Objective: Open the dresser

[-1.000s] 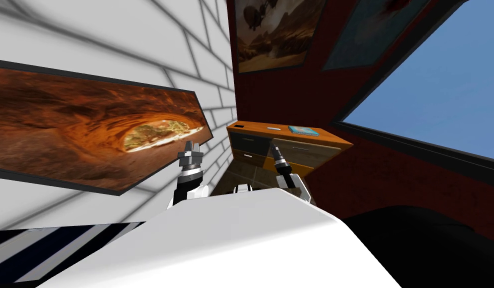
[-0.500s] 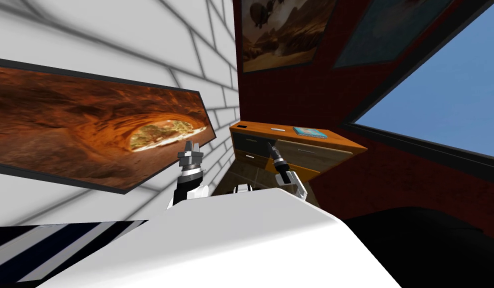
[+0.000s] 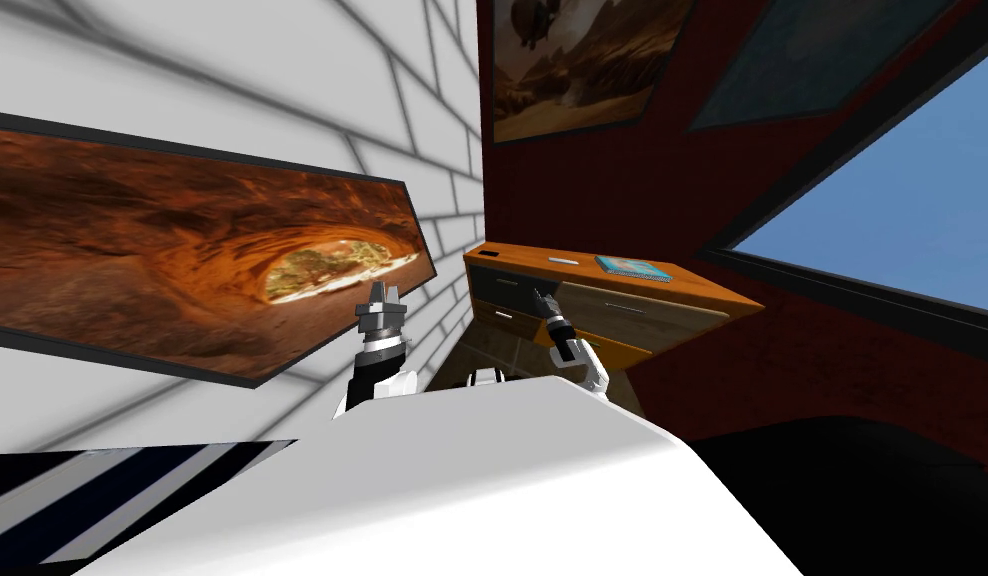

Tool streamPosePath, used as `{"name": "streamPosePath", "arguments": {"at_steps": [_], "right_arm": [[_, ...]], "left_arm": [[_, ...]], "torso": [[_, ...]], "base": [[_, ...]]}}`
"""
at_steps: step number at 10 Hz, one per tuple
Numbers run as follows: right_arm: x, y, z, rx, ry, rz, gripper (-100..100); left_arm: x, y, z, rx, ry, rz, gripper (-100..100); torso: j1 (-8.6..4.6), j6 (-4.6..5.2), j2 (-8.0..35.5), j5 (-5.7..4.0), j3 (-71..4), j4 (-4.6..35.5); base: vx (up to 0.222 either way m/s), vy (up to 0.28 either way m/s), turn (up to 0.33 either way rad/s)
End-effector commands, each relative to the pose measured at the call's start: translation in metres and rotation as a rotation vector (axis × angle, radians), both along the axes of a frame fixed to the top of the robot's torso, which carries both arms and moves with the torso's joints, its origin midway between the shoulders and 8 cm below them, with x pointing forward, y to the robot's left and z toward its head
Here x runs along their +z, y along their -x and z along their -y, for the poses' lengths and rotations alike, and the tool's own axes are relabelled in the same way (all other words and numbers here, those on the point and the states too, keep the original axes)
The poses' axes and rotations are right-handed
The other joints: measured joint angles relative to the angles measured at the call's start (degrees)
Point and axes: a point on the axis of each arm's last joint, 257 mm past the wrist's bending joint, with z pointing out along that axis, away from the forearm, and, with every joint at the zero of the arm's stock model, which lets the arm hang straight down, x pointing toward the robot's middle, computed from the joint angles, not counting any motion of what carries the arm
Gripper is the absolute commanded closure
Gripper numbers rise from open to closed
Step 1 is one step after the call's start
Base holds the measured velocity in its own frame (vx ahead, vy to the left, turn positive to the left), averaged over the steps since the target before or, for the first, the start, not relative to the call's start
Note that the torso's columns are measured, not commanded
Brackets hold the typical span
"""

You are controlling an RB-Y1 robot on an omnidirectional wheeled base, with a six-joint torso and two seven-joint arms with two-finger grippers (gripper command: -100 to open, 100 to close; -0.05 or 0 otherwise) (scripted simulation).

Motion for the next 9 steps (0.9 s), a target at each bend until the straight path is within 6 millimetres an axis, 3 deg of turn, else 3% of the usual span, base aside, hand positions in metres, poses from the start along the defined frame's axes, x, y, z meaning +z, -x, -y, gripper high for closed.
{"name": "streamPosePath", "arguments": {"at_steps": [1,2,4,7,9], "right_arm": [[-0.016,-0.009,0.008,-0.043,0.096,-0.045,-100],[-0.031,-0.016,0.018,-0.080,0.144,-0.084,-100],[-0.031,-0.016,0.017,-0.084,0.180,-0.087,-100],[-0.060,-0.028,0.037,-0.160,0.313,-0.171,-100],[-0.060,-0.028,0.037,-0.163,0.350,-0.173,-100]], "left_arm": [[0.000,0.000,0.000,0.000,0.000,0.000,0],[0.000,0.000,0.000,0.000,0.000,0.000,0],[0.000,0.000,0.000,0.000,0.000,0.000,0],[0.000,0.000,0.000,0.000,0.000,0.000,0],[0.000,0.000,0.000,0.000,0.000,0.000,0]], "torso": [[0.05,-0.05,-0.12,0.00,-0.05,-0.02],[0.07,-0.01,-0.12,0.02,-0.08,-0.03],[0.07,0.00,-0.09,0.02,-0.06,-0.03],[0.04,-0.01,-0.11,0.01,-0.07,-0.03],[0.08,-0.01,-0.12,0.02,-0.07,-0.04]], "base": [[0.046,0.013,0.071],[0.047,0.032,0.123],[0.033,0.013,0.021],[0.048,0.012,0.091],[0.038,0.015,0.024]]}}
